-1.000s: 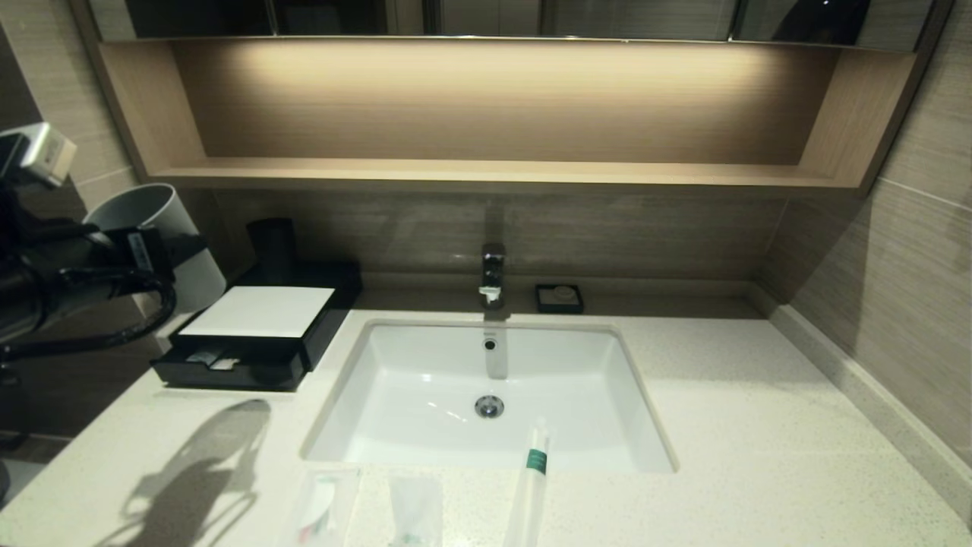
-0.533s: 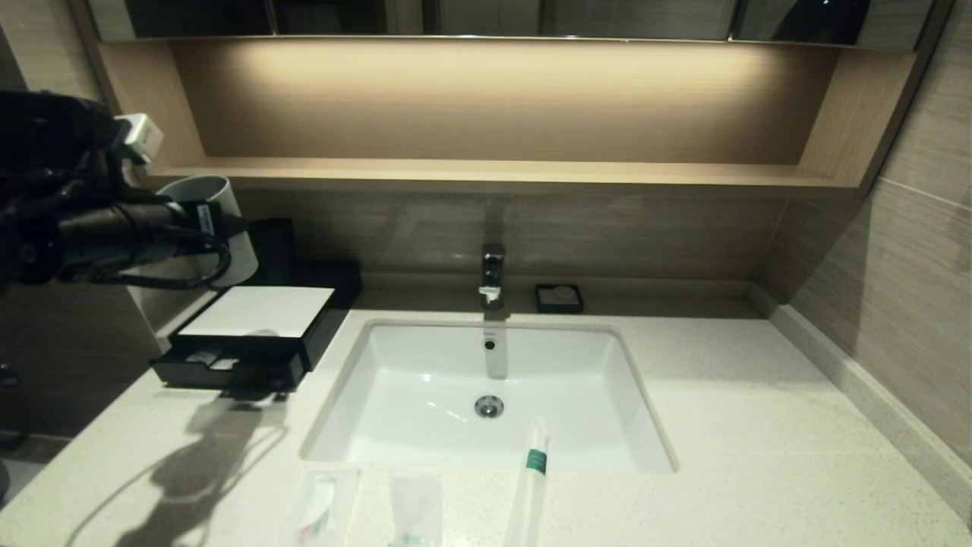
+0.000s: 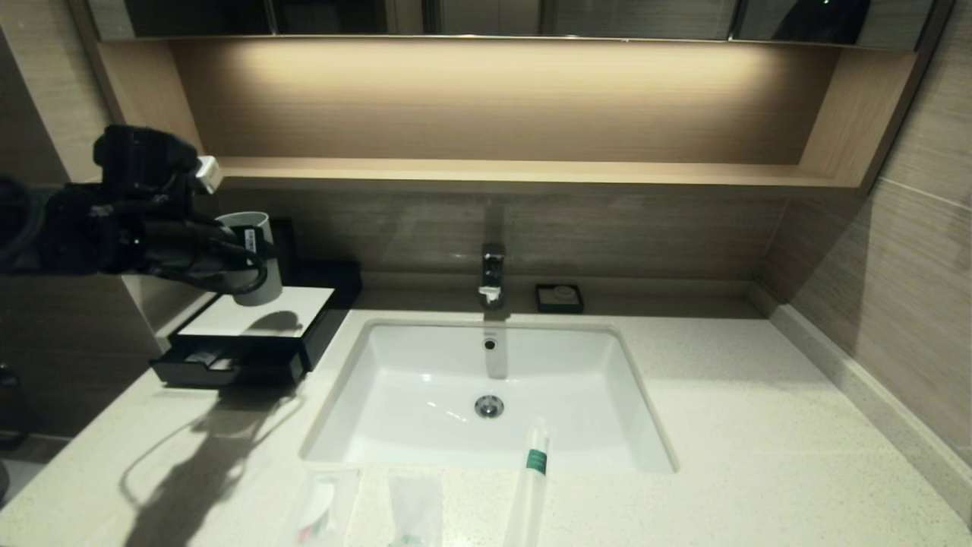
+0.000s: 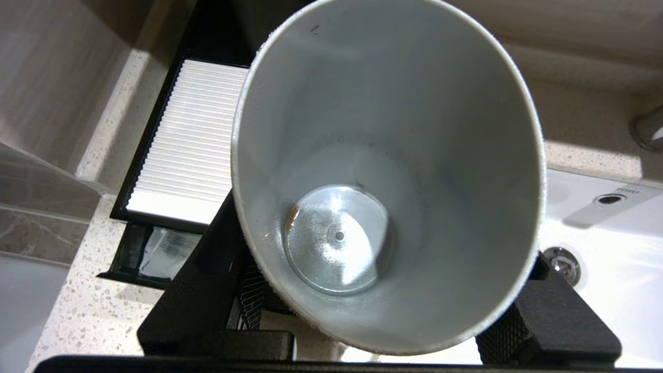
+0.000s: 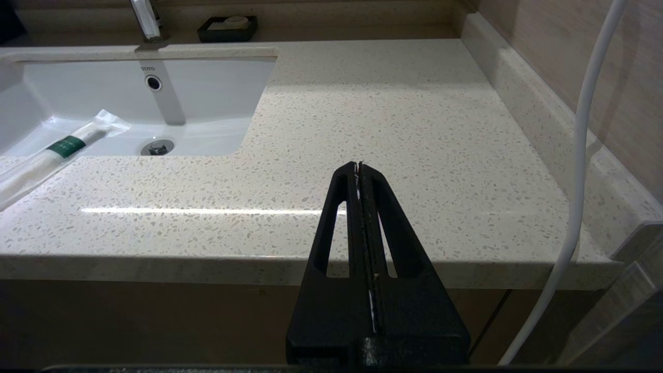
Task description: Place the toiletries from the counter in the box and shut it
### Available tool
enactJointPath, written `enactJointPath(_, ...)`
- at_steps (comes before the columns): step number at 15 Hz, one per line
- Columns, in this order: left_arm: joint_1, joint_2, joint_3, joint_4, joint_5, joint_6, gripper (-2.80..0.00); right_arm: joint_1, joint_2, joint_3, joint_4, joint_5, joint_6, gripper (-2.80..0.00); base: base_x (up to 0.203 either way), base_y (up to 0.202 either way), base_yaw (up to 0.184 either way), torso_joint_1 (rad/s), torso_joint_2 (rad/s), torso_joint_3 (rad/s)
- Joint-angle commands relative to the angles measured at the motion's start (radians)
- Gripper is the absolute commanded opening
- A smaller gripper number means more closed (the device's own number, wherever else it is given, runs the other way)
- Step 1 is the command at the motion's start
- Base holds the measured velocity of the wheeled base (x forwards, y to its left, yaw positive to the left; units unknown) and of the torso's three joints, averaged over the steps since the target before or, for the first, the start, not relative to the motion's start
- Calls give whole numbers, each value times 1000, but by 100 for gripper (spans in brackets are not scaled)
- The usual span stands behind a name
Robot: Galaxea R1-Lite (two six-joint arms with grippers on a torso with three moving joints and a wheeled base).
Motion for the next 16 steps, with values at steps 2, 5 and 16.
enactJointPath(2,2,65,-26,1,1,-2,-280,0,1,0,-1,0,0,-280,0,0,0,0,0,0)
enactJointPath(5,2,123,-73,5,1,-2,-280,0,1,0,-1,0,0,-280,0,0,0,0,0,0)
enactJointPath(16,5,248,-158,-10,2,-16,-280,0,1,0,-1,0,0,-280,0,0,0,0,0,0)
